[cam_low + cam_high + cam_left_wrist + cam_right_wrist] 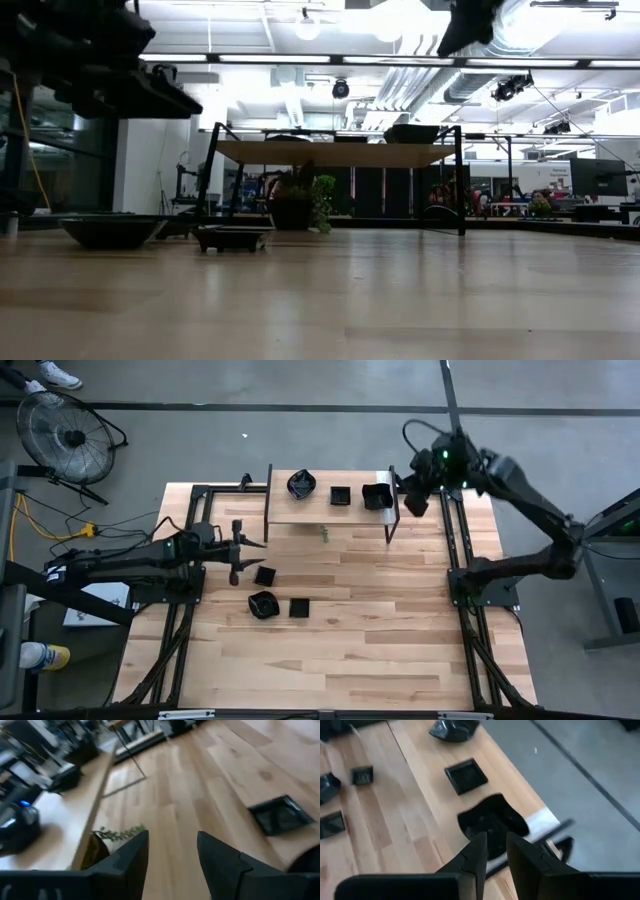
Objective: Pick & Place Mini shaped plates
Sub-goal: Stack the leaf shaped plate on top of the other leaf shaped plate on the shelf
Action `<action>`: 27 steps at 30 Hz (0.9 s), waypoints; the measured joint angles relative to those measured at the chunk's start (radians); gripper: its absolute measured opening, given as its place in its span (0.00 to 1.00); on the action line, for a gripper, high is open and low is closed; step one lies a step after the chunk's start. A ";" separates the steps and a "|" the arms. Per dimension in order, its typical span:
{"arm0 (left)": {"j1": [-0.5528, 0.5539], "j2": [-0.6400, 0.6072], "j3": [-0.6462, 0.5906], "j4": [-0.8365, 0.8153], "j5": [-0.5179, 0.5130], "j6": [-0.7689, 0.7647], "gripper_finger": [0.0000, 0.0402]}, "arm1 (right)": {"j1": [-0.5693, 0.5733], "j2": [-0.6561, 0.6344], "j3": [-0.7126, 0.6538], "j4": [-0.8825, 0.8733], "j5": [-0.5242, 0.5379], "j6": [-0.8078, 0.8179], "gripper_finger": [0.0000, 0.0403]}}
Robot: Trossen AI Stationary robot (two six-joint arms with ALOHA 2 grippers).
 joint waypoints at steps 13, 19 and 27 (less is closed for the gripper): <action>-0.256 0.065 0.160 -0.352 -0.126 -0.133 0.41 | 0.126 -0.272 -0.546 0.505 0.001 0.061 0.17; -0.427 0.192 0.221 -0.420 -0.256 -0.236 0.41 | 0.136 -0.309 -0.617 0.583 0.034 0.054 0.17; -0.580 0.429 0.322 -0.565 -0.238 -0.404 0.41 | 0.135 -0.312 -0.681 0.629 0.032 0.044 0.17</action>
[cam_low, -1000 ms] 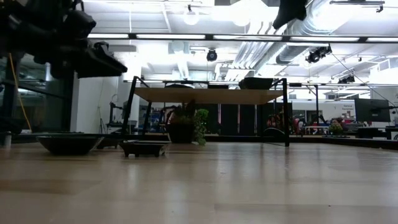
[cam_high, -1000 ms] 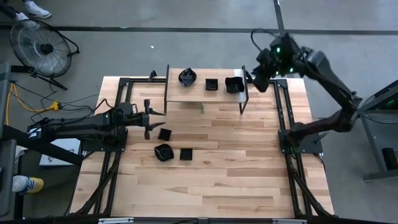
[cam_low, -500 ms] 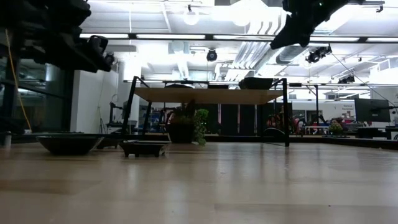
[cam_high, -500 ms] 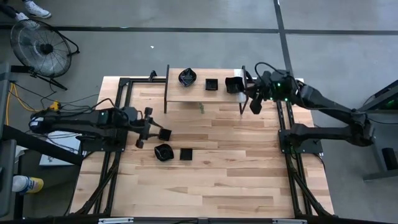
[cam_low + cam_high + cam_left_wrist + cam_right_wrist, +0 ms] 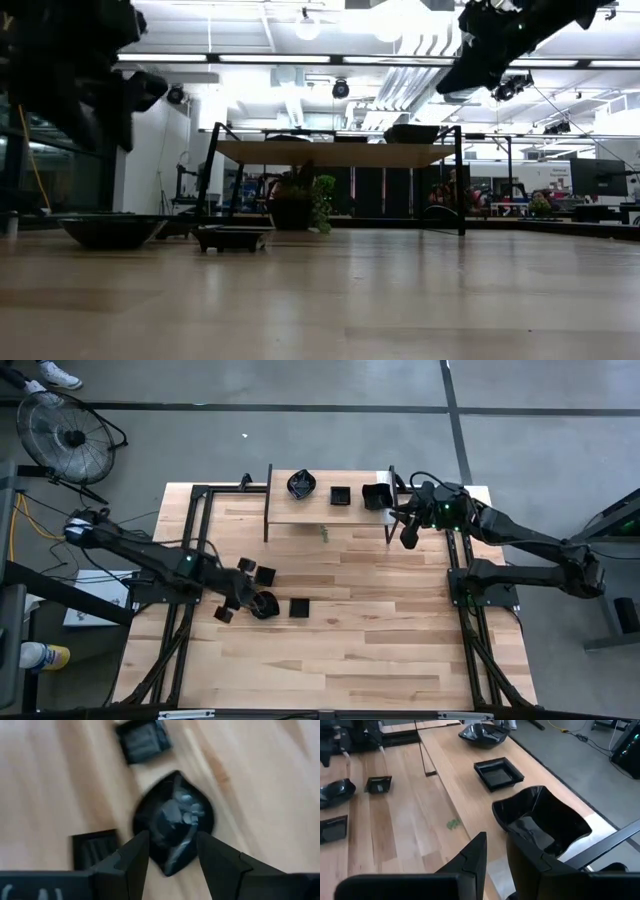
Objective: Pick & Place Mini shaped plates
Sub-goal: Stack the leaf shaped plate on top of the other leaf shaped plate on the shelf
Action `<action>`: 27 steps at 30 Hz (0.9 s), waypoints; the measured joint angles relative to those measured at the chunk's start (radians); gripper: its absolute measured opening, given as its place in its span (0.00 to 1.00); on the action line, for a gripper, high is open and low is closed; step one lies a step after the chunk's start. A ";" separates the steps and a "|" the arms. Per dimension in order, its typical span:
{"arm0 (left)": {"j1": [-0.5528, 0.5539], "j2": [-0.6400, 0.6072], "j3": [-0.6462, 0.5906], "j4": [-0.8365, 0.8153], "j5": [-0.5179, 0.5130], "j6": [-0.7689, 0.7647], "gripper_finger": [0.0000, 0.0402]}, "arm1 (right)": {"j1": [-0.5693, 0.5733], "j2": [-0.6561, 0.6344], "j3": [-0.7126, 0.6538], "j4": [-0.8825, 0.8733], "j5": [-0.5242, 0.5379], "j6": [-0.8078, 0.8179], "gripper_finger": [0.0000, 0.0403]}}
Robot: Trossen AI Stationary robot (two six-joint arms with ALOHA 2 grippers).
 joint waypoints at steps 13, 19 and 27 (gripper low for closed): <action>-0.163 0.334 0.122 -0.023 0.006 -0.036 0.41 | 0.000 0.000 -0.009 0.005 -0.005 -0.022 0.17; -0.221 0.429 0.122 -0.030 -0.067 -0.036 0.41 | 0.000 0.000 -0.010 0.005 -0.006 -0.027 0.17; -0.225 0.444 0.122 -0.045 -0.168 0.011 0.41 | 0.000 0.000 -0.010 0.005 -0.008 -0.027 0.17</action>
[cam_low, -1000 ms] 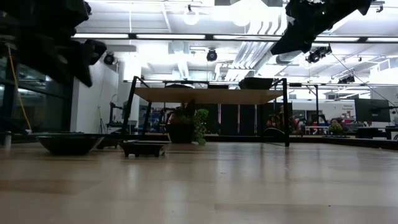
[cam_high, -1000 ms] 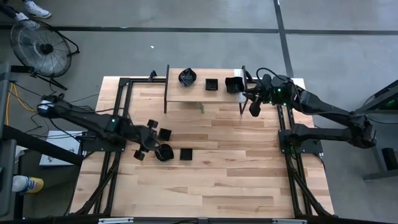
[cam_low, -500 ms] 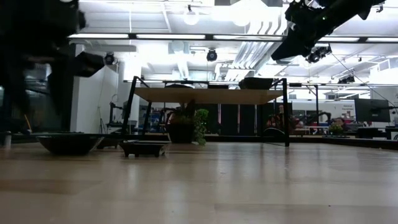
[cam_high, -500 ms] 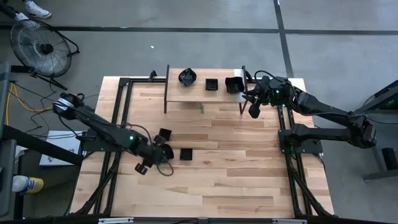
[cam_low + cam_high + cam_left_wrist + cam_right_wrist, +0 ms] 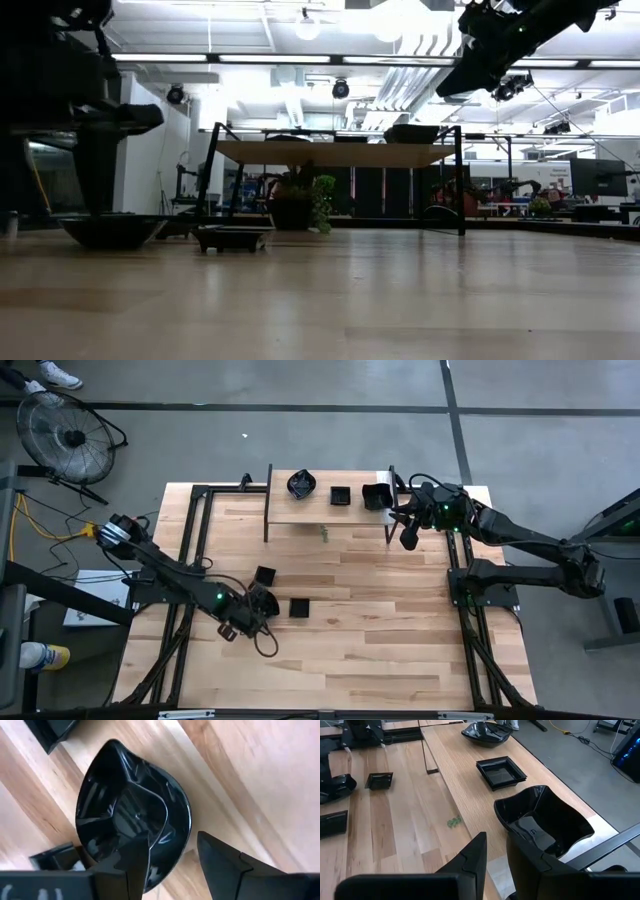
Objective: Pick & Place Mini shaped plates
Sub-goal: Stack the leaf shaped plate on top of the other leaf shaped plate on the shelf
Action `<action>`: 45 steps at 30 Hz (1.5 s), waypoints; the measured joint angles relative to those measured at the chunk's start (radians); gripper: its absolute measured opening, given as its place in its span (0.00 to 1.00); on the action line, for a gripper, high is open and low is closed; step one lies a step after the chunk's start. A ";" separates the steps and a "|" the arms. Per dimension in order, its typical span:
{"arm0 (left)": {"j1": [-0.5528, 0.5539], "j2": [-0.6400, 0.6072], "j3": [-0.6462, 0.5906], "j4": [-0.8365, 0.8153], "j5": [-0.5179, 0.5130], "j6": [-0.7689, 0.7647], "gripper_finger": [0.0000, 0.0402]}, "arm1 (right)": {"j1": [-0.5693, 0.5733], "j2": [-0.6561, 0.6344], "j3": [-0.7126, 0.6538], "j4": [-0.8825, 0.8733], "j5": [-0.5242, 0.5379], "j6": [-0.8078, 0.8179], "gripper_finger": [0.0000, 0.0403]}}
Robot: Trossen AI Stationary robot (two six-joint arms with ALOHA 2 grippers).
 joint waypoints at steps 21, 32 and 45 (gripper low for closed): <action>0.000 0.000 -0.002 -0.030 -0.054 0.338 0.41 | 0.000 0.000 0.000 -0.002 -0.004 -0.018 0.17; 0.000 0.000 -0.036 -0.022 -0.066 0.353 0.41 | 0.000 0.000 0.000 -0.002 -0.023 -0.019 0.17; 0.000 0.000 -0.050 -0.001 -0.121 0.370 0.28 | 0.000 0.000 0.000 -0.002 -0.023 -0.019 0.17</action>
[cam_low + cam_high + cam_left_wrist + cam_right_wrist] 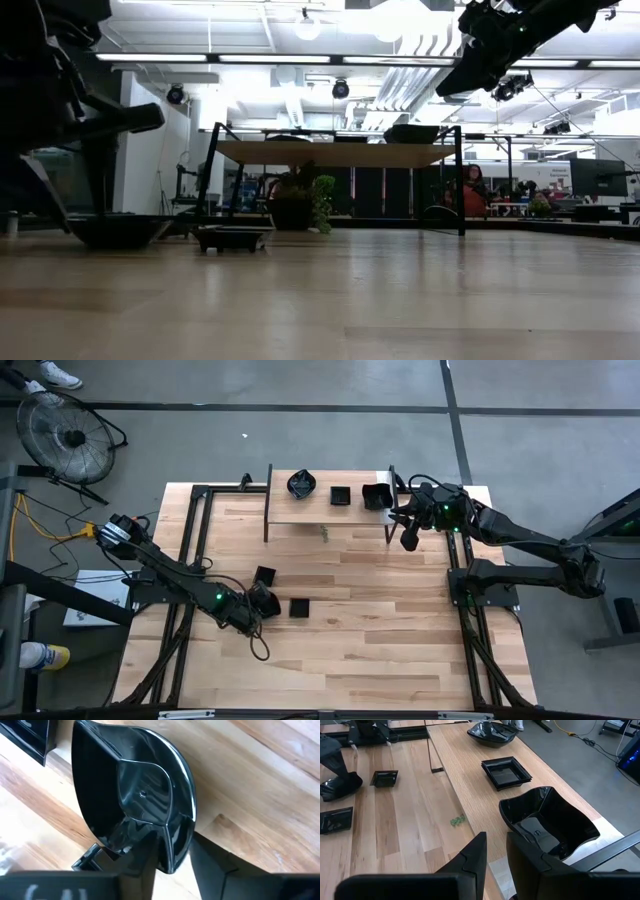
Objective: Pick & Place Mini shaped plates
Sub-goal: Stack the leaf shaped plate on top of the other leaf shaped plate on the shelf
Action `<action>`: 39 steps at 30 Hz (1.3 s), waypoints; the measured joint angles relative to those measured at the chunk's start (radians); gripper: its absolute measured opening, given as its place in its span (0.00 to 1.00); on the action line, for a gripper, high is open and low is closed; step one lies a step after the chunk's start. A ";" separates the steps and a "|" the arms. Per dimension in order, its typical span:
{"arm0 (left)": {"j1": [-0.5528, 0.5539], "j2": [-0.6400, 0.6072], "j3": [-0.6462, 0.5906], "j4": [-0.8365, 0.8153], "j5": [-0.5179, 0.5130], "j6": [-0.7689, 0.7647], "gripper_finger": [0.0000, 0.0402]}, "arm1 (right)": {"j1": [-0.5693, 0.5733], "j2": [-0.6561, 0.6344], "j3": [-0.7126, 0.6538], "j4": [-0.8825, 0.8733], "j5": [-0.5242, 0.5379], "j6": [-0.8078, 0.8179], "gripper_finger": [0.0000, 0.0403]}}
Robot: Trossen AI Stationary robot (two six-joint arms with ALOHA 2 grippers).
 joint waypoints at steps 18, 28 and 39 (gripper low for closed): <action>0.000 0.000 0.000 0.004 0.001 -0.001 0.01 | 0.000 0.000 0.000 0.000 0.000 0.000 0.17; 0.000 0.000 0.028 0.021 0.000 0.001 0.00 | 0.000 0.000 0.000 0.000 0.000 0.000 0.17; 0.000 0.000 0.188 -0.107 -0.069 0.089 0.00 | 0.000 0.000 0.000 0.000 0.000 0.000 0.17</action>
